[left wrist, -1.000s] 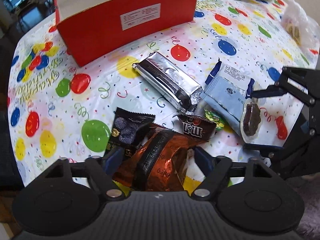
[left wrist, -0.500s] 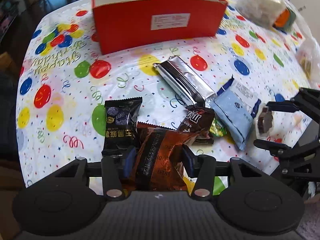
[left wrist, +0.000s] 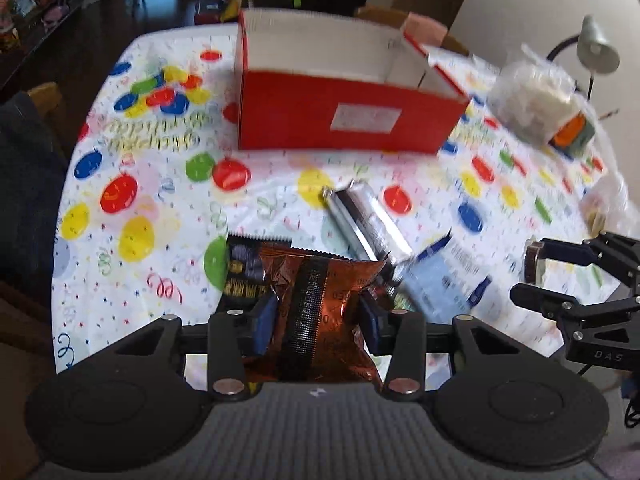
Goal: Organize snacks
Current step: 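Carry the snack bag and chocolate lollipop into the red box with both tools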
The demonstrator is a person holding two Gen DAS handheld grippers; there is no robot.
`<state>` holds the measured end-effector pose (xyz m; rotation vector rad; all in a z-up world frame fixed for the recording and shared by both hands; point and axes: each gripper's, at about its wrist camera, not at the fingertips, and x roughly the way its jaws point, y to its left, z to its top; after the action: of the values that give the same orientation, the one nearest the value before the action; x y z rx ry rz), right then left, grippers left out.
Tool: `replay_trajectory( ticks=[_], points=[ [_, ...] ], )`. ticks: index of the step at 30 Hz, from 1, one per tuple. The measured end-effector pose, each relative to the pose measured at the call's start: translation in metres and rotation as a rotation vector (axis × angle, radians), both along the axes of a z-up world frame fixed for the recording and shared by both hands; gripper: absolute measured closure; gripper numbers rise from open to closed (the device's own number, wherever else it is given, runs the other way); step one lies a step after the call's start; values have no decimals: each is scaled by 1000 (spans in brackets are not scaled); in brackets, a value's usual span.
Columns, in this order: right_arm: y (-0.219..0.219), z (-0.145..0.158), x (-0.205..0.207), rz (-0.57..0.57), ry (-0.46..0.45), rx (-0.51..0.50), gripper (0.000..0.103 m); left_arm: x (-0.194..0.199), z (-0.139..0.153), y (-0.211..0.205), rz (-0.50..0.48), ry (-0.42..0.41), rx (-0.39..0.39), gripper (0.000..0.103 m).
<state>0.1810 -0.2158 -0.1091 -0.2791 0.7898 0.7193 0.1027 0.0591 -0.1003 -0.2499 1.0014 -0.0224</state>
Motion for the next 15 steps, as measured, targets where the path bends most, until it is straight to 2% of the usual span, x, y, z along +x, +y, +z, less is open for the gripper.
replay_trajectory(
  ticks=[7,15],
  points=[
    [0,21,18,-36,-2,64,41,6,14,2,41,-27,-24,64],
    [2,45,57,-95,8,149,41,29,46,0,77,-80,-35,64]
  ],
)
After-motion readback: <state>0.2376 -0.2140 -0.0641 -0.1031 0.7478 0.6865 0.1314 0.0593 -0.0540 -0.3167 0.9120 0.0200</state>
